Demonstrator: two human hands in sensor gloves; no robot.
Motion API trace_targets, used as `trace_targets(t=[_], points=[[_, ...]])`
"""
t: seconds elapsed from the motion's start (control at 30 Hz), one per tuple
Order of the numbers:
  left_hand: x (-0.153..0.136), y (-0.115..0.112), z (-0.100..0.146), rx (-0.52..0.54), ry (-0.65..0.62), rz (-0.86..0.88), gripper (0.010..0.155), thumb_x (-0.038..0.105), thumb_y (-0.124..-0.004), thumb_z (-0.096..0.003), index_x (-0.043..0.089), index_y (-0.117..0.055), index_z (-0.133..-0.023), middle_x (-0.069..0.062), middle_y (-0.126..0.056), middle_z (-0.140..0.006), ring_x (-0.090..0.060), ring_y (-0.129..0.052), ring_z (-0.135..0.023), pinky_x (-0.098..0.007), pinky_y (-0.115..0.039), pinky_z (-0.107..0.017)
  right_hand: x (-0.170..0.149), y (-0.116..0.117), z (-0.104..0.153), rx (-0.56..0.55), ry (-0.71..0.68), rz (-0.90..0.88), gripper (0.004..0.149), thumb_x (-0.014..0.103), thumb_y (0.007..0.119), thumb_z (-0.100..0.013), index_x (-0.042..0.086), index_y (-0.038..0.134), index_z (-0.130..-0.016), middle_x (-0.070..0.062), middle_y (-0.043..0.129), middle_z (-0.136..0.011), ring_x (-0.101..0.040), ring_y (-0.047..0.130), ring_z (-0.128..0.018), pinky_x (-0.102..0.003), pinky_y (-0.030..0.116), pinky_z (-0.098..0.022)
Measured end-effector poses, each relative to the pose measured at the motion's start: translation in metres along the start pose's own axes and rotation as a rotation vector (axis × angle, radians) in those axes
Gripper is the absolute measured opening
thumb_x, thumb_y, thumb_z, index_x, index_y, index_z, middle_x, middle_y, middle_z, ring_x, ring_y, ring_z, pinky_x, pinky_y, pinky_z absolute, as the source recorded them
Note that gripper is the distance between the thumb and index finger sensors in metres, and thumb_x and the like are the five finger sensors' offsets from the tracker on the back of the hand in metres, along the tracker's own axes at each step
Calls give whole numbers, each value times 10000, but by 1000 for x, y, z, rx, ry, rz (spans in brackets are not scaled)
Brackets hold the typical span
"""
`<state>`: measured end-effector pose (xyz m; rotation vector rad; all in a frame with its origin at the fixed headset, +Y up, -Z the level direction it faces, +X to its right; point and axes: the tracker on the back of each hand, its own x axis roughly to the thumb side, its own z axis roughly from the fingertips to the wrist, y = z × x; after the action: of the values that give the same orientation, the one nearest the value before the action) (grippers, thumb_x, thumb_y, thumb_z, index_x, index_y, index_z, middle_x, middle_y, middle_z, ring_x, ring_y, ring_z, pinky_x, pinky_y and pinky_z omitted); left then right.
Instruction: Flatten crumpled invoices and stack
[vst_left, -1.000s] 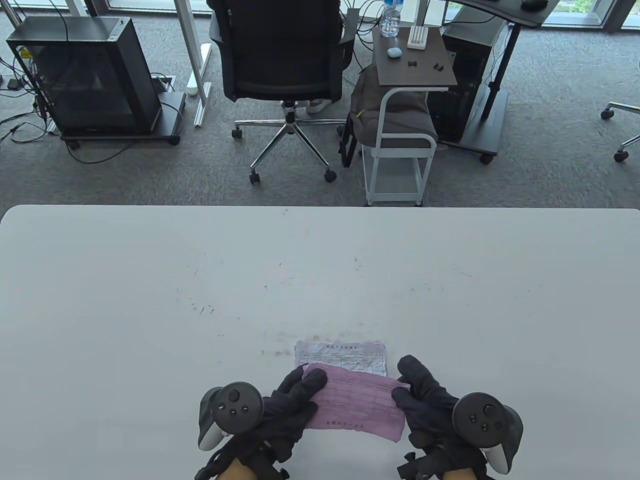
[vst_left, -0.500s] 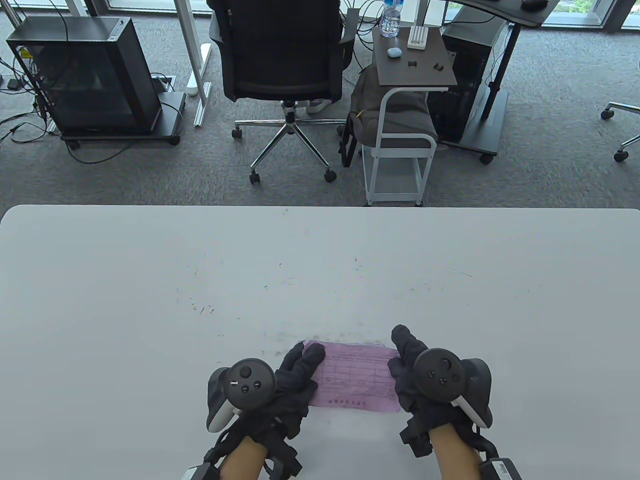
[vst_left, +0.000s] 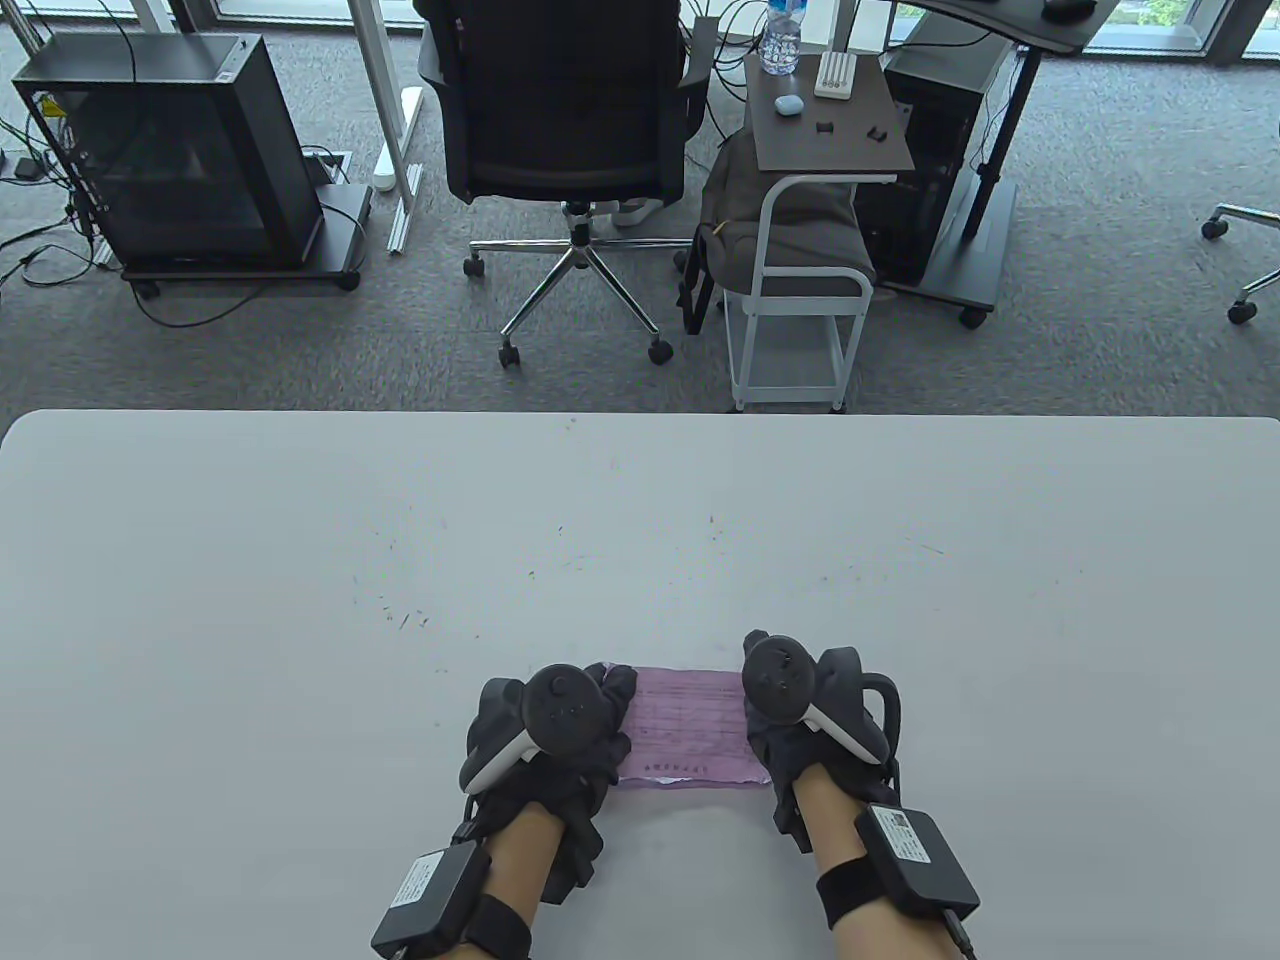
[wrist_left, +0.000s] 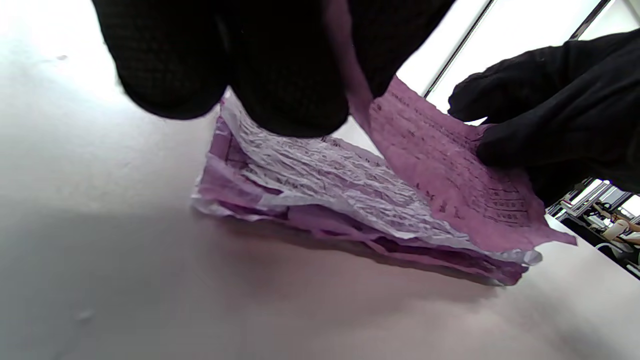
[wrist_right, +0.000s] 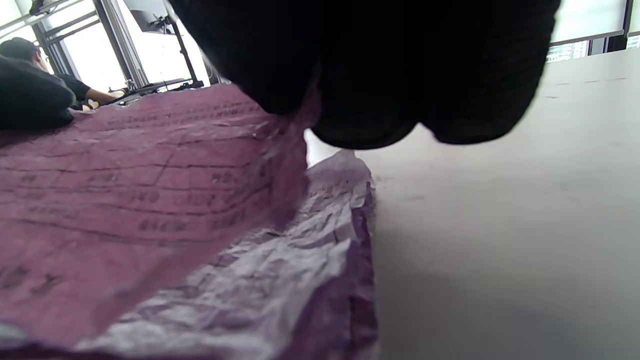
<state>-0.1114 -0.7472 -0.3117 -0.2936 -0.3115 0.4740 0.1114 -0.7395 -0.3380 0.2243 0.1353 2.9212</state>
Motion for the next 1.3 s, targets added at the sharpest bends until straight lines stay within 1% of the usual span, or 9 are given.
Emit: trace_targets(t=[0.4, 0.53, 0.67, 0.77, 0.83, 0.97, 1.07, 1.17, 1.3], points=[[-6, -19, -14, -85, 68, -166, 649, 197, -877, -518, 78, -581, -1083, -222, -479, -1073, -172, -1001, -404, -395, -881, -344, 14, 32, -12, 56, -44, 156, 606, 184, 851, -472, 84, 560, -994, -153, 881, -754, -224, 959, -481, -440, 887, -380], [-8, -19, -11, -98, 134, -329, 703, 322, -917, -482, 104, -621, -1081, -238, -512, -1063, -154, -991, -387, -392, -877, -327, 18, 36, -10, 50, -38, 258, 609, 222, 867, -468, 94, 577, -987, -110, 884, -744, -196, 958, -464, -415, 892, -368], [-15, -15, -7, -118, 130, -320, 716, 344, -891, -496, 129, -572, -1100, -206, -404, -1102, -240, -934, -560, -483, -818, -449, 23, 36, -8, 66, 44, 321, 621, 261, 852, -486, 92, 552, -1003, -125, 858, -782, -213, 947, -496, -421, 888, -370], [-23, -8, 0, -97, 155, -253, 696, 336, -861, -519, 121, -556, -1106, -233, -375, -1101, -294, -899, -663, -535, -784, -508, 19, 30, -6, 60, 87, 390, 645, 355, 805, -513, 93, 509, -1023, -198, 754, -912, -300, 922, -629, -443, 883, -395], [-30, 1, 8, -108, 139, -128, 679, 316, -831, -540, 109, -533, -1114, -255, -348, -1100, -387, -853, -769, -566, -757, -541, 6, 16, -3, 109, 136, 290, 551, 285, 706, -563, 93, 483, -1029, -240, 703, -955, -361, 885, -697, -475, 867, -424], [-48, 15, 24, -49, 172, 119, 585, 235, -710, -591, 28, -531, -1108, -287, -368, -1084, -454, -789, -838, -540, -754, -544, -26, -2, 12, 81, 204, -36, 511, 235, 684, -562, 66, 514, -1013, -290, 714, -943, -396, 887, -715, -482, 865, -439], [-56, 11, 34, 6, 187, 382, 564, 221, -664, -600, -1, -536, -1102, -314, -374, -1073, -511, -695, -908, -549, -728, -572, -41, 4, 30, 94, 233, -371, 515, 218, 680, -561, 39, 508, -1012, -342, 678, -955, -444, 855, -754, -492, 852, -465], [-58, -1, 37, -28, 185, 600, 580, 217, -641, -608, -27, -483, -1109, -326, -316, -1072, -562, -553, -978, -582, -680, -617, -47, 15, 45, 108, 294, -608, 522, 205, 676, -562, 11, 496, -1011, -379, 640, -959, -469, 810, -783, -496, 839, -475], [-61, -14, 38, 41, 170, 696, 594, 238, -626, -613, -26, -450, -1115, -321, -277, -1074, -578, -468, -1009, -584, -650, -648, -47, 20, 53, 37, 277, -645, 523, 208, 676, -559, 7, 499, -1007, -380, 628, -964, -466, 798, -788, -486, 835, -484]])
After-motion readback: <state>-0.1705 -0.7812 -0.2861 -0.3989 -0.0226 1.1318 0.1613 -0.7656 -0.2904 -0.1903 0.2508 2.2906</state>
